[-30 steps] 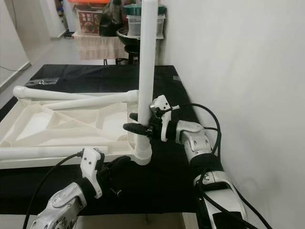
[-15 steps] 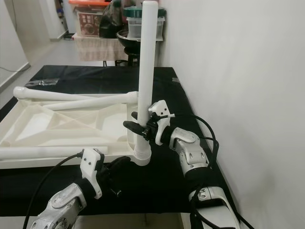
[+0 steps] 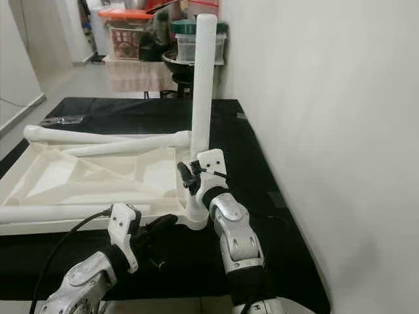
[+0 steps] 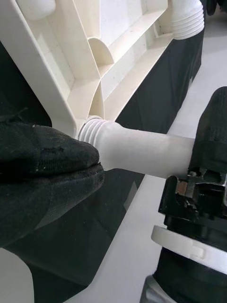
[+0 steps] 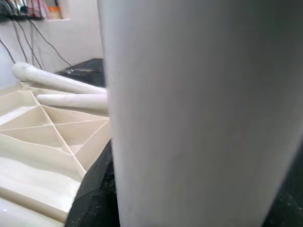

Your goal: Building children table

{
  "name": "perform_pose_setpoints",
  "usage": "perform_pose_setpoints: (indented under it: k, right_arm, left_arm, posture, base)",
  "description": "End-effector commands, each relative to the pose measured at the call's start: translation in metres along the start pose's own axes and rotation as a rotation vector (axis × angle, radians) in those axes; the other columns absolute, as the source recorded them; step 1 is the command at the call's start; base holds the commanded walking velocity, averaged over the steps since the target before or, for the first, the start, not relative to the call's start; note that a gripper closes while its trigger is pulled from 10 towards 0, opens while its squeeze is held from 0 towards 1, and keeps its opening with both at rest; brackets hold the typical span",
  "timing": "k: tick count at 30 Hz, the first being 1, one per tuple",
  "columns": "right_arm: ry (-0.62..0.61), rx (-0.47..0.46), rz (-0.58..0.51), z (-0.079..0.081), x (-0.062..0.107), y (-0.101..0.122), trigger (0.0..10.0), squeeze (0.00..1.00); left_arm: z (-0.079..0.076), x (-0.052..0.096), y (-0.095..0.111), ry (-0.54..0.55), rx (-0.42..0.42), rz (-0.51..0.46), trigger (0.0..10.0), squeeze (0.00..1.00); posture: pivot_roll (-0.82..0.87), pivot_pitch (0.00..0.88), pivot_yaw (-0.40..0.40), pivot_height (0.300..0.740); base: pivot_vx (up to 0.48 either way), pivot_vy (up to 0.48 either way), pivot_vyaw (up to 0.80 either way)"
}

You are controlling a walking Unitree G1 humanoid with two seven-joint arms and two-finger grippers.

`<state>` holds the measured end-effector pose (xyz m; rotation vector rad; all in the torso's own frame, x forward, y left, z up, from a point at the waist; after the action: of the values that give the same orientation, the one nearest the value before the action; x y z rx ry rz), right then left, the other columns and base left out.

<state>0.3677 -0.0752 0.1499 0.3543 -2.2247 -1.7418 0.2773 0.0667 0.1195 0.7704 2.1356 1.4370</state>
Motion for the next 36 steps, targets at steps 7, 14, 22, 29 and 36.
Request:
perform_pose_setpoints:
  k: [7,14,22,29,36]
  right_arm:
    - [0.346,-0.013,-0.027,0.021,0.006,-0.004,10.0,0.75]
    - [0.619,0.086,-0.142,0.017,0.015,0.018,10.0,0.00]
    - [0.814,0.127,-0.136,-0.012,0.008,0.024,7.1,0.00]
    - [0.872,0.099,-0.135,-0.017,0.006,0.023,0.0,0.00]
    - [0.861,0.098,-0.125,-0.020,0.006,0.016,0.0,0.00]
  left_arm:
    - [-0.002,-0.001,-0.003,-0.008,0.011,0.010,10.0,0.00]
    - [-0.003,-0.002,-0.004,-0.010,0.014,0.011,10.0,0.00]
    - [-0.003,-0.002,-0.005,-0.006,0.011,0.009,10.0,0.00]
    - [-0.002,0.000,-0.005,0.000,0.005,0.009,10.0,0.00]
    - [-0.003,0.000,-0.004,-0.001,0.006,0.008,10.0,0.00]
  posture:
    - [0.07,0.000,-0.058,0.740]
    - [0.07,0.000,-0.061,0.740]
    - [0.09,0.000,-0.075,0.740]
    - [0.10,0.000,-0.078,0.740]
    - [0.09,0.000,-0.075,0.740]
  base:
    - [0.000,0.000,0.00]
    - [0.000,0.000,0.00]
    - [0.000,0.000,0.00]
    - [0.000,0.000,0.00]
    - [0.000,0.000,0.00]
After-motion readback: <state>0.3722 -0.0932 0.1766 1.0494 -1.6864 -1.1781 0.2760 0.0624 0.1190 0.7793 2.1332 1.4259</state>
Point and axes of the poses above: a point about 5 cm out from each wrist's last joint towards the gripper, its own x axis pointing back from the gripper into the wrist, its own y axis along the axis of the wrist's last joint, z = x × y, the point moved 4 cm from there along -x, pointing out of the wrist towards the gripper, and after that the axes turned 12 degrees about x, right-handed, at the moved point
